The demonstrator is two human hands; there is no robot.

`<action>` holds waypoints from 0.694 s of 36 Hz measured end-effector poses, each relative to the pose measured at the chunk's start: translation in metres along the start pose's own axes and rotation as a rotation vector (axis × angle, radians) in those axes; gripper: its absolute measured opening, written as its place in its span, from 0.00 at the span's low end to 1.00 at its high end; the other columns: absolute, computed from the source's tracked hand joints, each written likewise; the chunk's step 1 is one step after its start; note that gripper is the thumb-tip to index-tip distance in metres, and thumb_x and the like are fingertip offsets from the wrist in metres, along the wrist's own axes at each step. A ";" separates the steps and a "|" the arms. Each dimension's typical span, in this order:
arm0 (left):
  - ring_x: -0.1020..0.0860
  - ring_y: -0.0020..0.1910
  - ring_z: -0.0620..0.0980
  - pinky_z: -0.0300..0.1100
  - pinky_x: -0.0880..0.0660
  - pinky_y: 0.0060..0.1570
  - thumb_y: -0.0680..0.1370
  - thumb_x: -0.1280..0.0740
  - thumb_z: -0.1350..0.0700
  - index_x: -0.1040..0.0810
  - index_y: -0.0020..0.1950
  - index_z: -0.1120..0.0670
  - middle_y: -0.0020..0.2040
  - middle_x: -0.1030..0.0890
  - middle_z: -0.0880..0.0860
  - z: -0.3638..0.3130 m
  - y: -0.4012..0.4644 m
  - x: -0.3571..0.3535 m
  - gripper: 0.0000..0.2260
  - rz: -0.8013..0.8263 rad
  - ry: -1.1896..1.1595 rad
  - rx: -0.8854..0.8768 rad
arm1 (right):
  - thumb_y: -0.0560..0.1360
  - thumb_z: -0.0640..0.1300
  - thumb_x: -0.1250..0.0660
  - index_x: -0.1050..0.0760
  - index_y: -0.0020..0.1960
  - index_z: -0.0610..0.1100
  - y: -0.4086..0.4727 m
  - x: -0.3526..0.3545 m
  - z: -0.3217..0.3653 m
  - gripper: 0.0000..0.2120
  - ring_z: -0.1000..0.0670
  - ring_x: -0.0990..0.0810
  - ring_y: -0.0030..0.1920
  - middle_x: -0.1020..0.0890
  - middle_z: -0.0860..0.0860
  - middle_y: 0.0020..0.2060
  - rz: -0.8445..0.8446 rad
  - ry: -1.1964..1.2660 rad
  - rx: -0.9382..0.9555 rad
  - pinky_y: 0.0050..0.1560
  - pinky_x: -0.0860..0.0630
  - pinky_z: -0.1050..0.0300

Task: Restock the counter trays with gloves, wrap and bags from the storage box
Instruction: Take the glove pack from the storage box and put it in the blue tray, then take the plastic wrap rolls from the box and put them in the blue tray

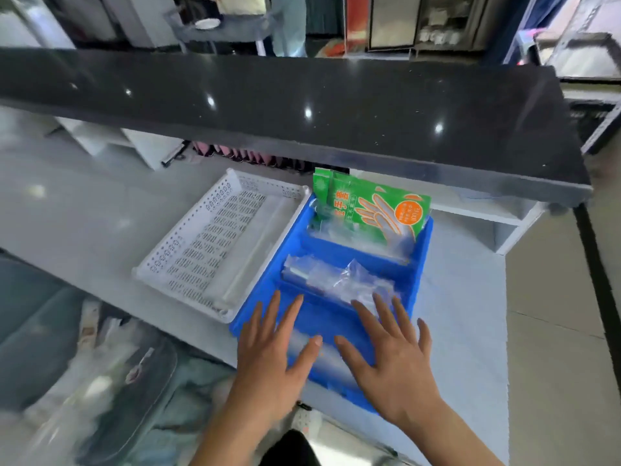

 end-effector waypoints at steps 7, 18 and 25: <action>0.63 0.79 0.43 0.50 0.57 0.78 0.76 0.47 0.31 0.56 0.76 0.30 0.80 0.58 0.39 0.056 -0.114 0.013 0.31 -0.020 -0.040 0.413 | 0.74 0.73 0.53 0.45 0.77 0.64 -0.012 -0.027 0.043 0.33 0.49 0.57 0.80 0.48 0.55 0.80 0.193 0.016 0.194 0.76 0.59 0.39; 0.61 0.80 0.47 0.54 0.57 0.78 0.77 0.48 0.30 0.55 0.77 0.32 0.81 0.58 0.41 0.168 -0.212 0.033 0.31 -0.100 -0.166 0.625 | 0.72 0.74 0.53 0.45 0.76 0.66 -0.085 -0.105 0.159 0.34 0.52 0.55 0.80 0.48 0.57 0.80 0.379 -0.031 0.477 0.78 0.57 0.43; 0.60 0.80 0.49 0.54 0.57 0.77 0.78 0.48 0.31 0.55 0.77 0.33 0.81 0.58 0.42 0.269 -0.256 0.068 0.30 -0.072 -0.195 0.631 | 0.74 0.71 0.48 0.43 0.77 0.63 -0.114 -0.183 0.243 0.32 0.51 0.49 0.79 0.44 0.54 0.80 0.452 -0.101 0.486 0.77 0.52 0.45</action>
Point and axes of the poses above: each hand's wrist, its own y-axis towards the middle knuckle, its own x-axis out of the back of the hand, z = x × y, the point moved 5 cm from there along y, towards the middle knuckle
